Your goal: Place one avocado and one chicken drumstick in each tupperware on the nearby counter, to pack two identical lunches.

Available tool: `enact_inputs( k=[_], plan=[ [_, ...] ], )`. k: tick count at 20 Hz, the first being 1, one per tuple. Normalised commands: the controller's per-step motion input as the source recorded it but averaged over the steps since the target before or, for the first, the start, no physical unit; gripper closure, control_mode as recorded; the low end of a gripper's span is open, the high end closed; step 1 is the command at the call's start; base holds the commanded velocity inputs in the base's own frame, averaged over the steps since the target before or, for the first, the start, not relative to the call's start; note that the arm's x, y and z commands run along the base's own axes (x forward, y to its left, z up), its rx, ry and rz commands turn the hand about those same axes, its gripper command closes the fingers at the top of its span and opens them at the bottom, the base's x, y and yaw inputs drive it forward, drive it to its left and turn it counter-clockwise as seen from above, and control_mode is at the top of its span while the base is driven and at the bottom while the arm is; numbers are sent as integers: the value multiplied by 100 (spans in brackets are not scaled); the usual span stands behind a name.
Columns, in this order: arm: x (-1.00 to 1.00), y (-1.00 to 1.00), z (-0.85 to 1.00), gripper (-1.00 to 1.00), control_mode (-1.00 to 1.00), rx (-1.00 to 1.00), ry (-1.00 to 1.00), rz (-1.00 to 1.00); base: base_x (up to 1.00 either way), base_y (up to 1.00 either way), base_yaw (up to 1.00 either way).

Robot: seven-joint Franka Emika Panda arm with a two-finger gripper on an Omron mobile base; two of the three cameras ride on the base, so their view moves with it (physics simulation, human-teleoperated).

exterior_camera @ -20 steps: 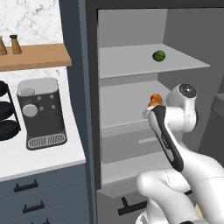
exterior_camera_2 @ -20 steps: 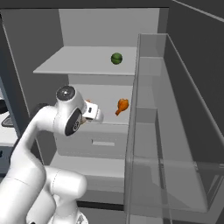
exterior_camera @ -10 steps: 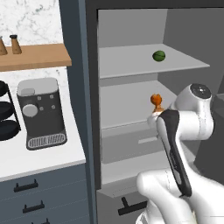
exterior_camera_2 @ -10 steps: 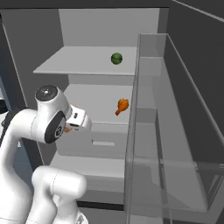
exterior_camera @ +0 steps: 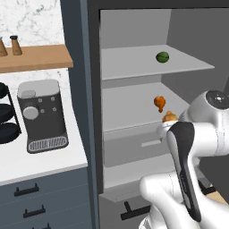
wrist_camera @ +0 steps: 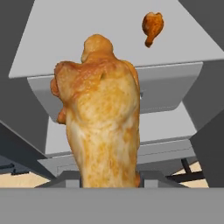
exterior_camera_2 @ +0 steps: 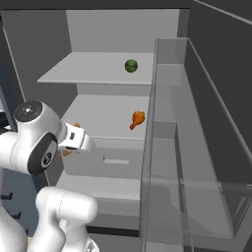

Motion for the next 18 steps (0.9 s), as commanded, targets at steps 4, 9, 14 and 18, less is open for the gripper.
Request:
enact_inputs(
  k=[4,9,14,18],
  plan=[
    [-30,0,6,100,-100,0,-2,0,0,0,0],
    [-4,0,0,100,-100,0,0,0,0,0,0],
    [0,0,0,100,-100,0,0,0,0,0,0],
    [0,0,0,100,100,0,0,0,-31,0,0]
  ],
)
